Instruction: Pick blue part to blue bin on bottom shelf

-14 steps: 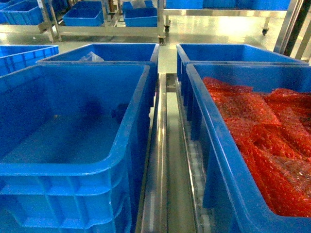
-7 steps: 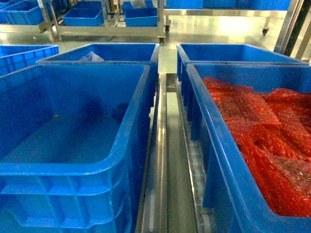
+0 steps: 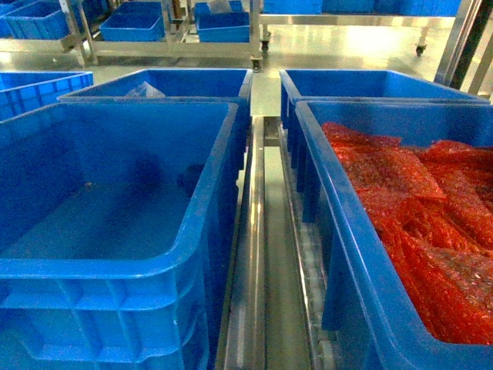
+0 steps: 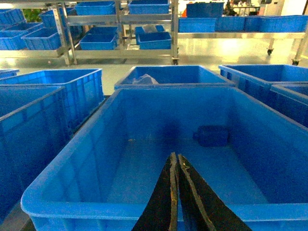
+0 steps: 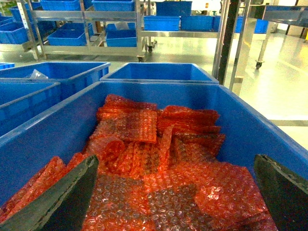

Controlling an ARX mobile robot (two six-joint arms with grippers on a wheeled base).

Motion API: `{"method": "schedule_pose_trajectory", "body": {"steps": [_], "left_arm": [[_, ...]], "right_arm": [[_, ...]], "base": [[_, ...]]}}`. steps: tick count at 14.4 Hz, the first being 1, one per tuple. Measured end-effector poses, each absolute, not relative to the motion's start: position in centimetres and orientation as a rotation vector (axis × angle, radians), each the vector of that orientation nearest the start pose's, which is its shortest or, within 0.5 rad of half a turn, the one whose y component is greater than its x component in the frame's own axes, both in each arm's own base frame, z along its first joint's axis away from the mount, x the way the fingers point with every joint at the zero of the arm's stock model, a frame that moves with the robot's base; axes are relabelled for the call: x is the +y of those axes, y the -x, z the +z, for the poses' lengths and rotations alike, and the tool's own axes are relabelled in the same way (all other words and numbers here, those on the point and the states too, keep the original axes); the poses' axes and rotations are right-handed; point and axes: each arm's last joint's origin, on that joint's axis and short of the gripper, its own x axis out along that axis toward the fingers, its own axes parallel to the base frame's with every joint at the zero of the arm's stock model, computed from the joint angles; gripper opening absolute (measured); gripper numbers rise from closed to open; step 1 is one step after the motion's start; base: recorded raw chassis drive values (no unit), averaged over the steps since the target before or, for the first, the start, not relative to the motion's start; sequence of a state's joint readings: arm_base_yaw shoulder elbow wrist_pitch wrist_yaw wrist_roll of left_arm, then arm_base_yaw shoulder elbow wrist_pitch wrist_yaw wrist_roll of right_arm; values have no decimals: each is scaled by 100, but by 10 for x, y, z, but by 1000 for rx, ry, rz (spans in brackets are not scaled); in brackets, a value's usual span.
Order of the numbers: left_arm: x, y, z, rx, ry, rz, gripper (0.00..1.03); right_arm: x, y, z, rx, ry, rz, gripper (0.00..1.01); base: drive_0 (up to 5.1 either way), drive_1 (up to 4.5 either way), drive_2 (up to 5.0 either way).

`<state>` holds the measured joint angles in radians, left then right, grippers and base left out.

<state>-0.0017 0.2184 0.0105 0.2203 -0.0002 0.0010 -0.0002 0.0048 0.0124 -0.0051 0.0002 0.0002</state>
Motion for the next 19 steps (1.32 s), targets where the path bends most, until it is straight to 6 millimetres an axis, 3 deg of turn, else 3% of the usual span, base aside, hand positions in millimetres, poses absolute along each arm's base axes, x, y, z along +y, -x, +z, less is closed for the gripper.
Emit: {"method": "schedule_pose_trajectory", "body": {"steps": [4,5,10,11,18,19], "left_arm": [[0,-100,163,43,-1,-4,2],[0,-97,169,-18,-1,0,2],[0,-98,166,4,-1,-1,2],[0,-98,166,4,-1,0,8],[0,-98,166,4,-1,0,100],[0,-98,166,4,-1,0,97]], "right_arm": [[0,-97,167,-2,0,-1,98],[0,-97,167,-2,0,0,98],[0,-97,167,-3,0,0,98],[0,-97,167,-3,0,0,98],[0,-97,167,-3,0,0,98],[0,-97,167,-2,0,0,98]], "base": [[0,0,0],[0,0,0],[0,0,0],[0,0,0],[0,0,0],[0,0,0]]}}
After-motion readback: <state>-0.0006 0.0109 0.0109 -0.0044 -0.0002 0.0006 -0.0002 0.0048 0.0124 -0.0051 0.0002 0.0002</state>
